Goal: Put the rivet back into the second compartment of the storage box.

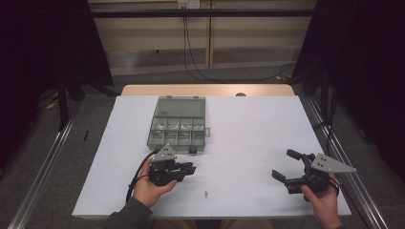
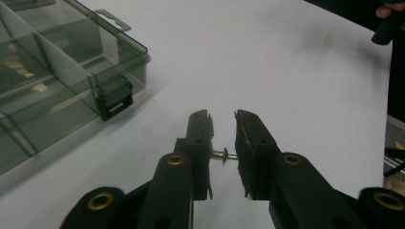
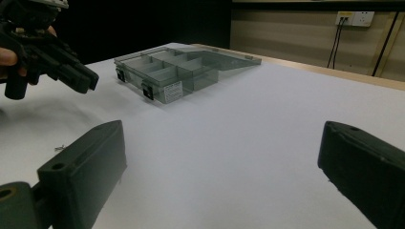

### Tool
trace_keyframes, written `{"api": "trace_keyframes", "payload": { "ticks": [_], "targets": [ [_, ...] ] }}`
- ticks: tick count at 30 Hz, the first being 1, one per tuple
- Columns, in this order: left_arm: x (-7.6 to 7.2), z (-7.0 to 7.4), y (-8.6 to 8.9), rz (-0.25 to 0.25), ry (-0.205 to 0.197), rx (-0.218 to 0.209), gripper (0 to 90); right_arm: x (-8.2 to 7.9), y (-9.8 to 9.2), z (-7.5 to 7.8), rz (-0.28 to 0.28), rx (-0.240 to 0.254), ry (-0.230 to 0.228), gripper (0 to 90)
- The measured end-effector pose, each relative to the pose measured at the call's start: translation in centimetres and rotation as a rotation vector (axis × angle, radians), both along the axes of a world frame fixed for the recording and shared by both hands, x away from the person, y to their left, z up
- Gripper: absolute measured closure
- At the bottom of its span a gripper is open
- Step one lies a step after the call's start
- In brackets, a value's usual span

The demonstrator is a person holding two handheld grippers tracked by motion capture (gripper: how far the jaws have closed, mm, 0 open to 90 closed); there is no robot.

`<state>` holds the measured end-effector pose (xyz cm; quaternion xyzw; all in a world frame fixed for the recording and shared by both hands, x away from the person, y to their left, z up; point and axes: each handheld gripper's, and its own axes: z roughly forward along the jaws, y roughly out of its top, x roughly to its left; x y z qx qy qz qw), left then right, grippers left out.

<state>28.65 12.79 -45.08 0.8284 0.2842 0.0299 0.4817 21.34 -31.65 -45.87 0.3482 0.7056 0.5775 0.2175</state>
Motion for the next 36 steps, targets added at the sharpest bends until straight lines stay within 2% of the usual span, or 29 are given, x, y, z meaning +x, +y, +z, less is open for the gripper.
{"api": "trace_keyframes", "payload": {
  "ticks": [12,24,36],
  "targets": [
    [1.9,1.1,0.2,0.062,-0.032,-0.012,76.3,0.0,0.0,0.0,-0.003,0.002,0.001,2.3],
    [4.1,2.2,0.1,0.107,-0.043,-0.005,76.3,0.0,0.0,0.0,-0.003,0.002,0.001,2.3],
    [5.7,2.7,0.2,0.158,-0.047,-0.009,76.3,0.0,-0.1,0.0,-0.003,0.001,-0.004,2.3]
  ]
}}
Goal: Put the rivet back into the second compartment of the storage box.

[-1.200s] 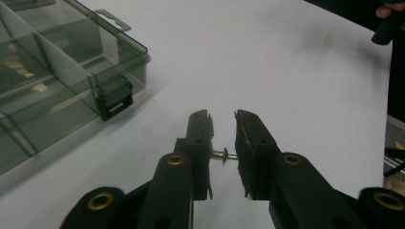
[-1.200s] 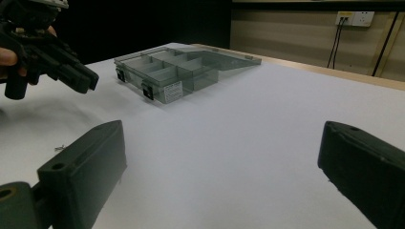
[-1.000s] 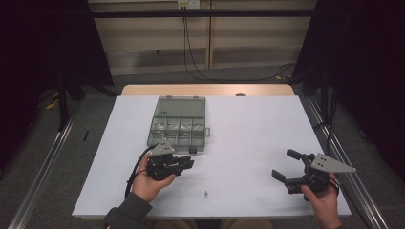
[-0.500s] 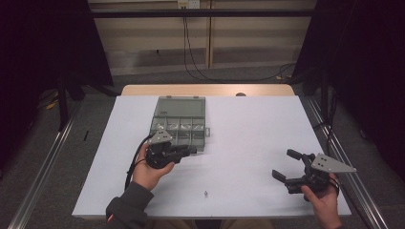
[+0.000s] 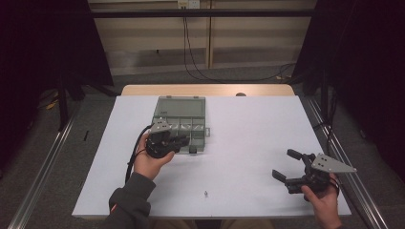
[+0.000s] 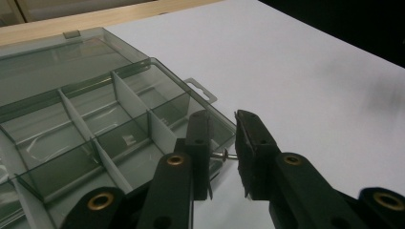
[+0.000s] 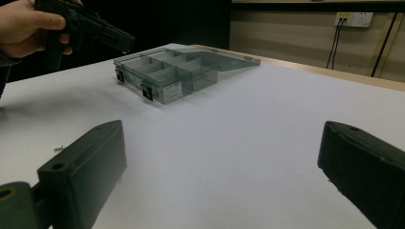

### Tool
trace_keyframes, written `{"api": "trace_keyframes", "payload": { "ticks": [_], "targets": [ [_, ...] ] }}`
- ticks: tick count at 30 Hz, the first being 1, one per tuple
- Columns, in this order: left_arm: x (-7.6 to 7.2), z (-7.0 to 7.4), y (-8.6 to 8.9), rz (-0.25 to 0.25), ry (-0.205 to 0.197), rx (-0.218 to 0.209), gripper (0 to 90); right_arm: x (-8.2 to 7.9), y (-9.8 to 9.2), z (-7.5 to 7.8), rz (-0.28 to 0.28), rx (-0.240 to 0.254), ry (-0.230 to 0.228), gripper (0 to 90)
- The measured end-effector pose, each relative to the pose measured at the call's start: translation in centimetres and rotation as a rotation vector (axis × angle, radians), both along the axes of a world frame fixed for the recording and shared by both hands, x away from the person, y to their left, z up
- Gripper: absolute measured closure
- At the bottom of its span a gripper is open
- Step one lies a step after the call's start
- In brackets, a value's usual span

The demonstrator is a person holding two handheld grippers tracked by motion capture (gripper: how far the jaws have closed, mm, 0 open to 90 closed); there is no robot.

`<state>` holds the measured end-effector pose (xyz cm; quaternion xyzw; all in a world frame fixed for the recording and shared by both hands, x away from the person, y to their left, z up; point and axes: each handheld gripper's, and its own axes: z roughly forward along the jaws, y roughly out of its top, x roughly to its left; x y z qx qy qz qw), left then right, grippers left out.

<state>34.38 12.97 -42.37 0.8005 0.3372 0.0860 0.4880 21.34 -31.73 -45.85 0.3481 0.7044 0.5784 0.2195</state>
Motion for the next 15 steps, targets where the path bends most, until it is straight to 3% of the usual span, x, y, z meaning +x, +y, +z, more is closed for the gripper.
{"api": "trace_keyframes", "payload": {
  "ticks": [8,15],
  "targets": [
    [0.9,-0.3,0.4,0.042,0.002,-0.008,76.3,0.0,0.0,0.0,0.000,0.000,0.002,2.3],
    [1.8,-0.1,0.6,0.073,-0.007,0.018,76.3,0.0,0.0,0.0,0.001,-0.001,0.001,2.2]
  ]
}}
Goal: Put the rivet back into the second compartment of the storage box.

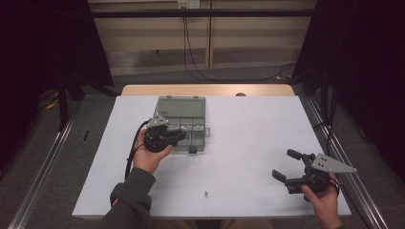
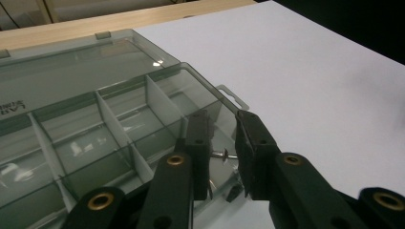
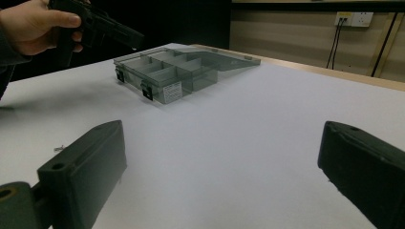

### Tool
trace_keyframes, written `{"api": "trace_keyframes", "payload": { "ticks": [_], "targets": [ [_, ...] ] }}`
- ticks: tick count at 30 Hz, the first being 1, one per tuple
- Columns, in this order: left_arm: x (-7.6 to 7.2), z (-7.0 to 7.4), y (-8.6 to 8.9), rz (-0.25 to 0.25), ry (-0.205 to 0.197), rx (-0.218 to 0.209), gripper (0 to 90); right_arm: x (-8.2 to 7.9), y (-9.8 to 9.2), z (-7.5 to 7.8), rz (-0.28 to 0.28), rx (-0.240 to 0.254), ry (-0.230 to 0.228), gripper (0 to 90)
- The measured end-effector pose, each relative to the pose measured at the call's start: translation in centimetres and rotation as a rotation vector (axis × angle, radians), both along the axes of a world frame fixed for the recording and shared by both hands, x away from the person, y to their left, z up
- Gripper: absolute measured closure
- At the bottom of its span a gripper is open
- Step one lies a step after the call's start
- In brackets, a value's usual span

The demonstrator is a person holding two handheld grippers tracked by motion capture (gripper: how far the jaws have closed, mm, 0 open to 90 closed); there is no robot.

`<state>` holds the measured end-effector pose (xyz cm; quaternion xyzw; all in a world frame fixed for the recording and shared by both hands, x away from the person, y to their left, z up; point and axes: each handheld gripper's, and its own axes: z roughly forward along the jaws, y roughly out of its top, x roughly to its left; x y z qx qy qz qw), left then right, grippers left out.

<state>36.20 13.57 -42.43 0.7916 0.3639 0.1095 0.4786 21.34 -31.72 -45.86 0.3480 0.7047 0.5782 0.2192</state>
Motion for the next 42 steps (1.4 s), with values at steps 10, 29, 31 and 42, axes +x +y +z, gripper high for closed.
{"api": "trace_keyframes", "payload": {
  "ticks": [10,29,31,42],
  "targets": [
    [1.7,0.0,0.3,0.075,-0.001,0.008,76.3,0.0,0.0,0.0,-0.002,0.003,0.002,2.2],
    [4.4,-0.7,0.0,0.203,-0.020,0.065,76.3,0.0,0.0,0.0,0.003,0.003,0.004,2.4],
    [4.6,-0.9,0.1,0.210,-0.017,0.066,76.2,0.0,0.0,0.0,0.004,0.003,0.004,2.3],
    [5.5,-1.8,0.6,0.239,0.006,0.067,76.1,0.0,0.0,-0.1,0.006,0.004,0.007,2.4]
  ]
}}
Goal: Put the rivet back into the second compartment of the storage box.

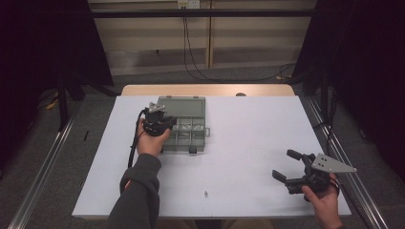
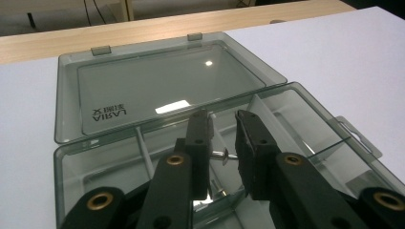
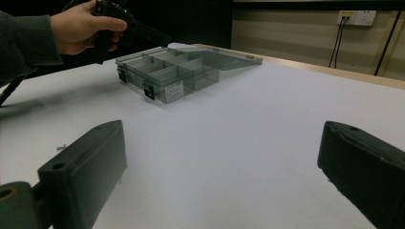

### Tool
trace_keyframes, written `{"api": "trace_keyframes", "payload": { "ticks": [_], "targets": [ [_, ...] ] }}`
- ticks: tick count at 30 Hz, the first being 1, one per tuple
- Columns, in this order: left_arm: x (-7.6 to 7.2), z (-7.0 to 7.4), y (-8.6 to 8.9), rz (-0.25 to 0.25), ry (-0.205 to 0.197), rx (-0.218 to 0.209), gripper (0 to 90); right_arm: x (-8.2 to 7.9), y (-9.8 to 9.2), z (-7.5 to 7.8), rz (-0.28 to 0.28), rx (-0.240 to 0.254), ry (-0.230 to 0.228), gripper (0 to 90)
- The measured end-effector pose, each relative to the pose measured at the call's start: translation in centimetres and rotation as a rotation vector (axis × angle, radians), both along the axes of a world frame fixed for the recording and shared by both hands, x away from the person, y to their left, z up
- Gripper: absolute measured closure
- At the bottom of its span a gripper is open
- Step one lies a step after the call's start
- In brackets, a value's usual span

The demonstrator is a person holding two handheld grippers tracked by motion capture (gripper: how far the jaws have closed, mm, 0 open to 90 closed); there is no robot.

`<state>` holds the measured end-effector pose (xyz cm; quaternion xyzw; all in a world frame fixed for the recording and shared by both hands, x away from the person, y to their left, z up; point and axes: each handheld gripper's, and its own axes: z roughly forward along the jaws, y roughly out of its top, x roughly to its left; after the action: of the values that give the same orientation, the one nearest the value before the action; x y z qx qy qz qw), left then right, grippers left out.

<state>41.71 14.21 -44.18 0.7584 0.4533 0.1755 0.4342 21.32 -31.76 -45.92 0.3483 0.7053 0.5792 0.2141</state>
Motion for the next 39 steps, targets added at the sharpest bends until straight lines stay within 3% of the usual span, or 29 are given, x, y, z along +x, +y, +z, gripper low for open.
{"api": "trace_keyframes", "payload": {
  "ticks": [6,12,25,31,39],
  "targets": [
    [0.2,-0.2,0.1,0.005,0.000,-0.002,75.6,0.0,0.0,0.0,0.002,-0.001,0.000,2.4],
    [0.1,-0.1,0.3,-0.008,0.007,-0.035,64.7,0.0,0.0,0.0,0.001,-0.001,0.000,2.4],
    [-1.8,0.8,-0.1,-0.122,0.031,-0.099,39.6,0.0,0.0,0.0,0.002,-0.002,0.001,2.5],
    [-2.8,0.9,-0.5,-0.166,0.025,-0.123,34.2,0.0,0.1,0.0,0.004,-0.005,0.002,2.6],
    [-4.2,0.9,-1.4,-0.238,0.013,-0.113,19.1,0.0,0.1,0.0,0.003,-0.005,0.002,2.6]
  ]
}}
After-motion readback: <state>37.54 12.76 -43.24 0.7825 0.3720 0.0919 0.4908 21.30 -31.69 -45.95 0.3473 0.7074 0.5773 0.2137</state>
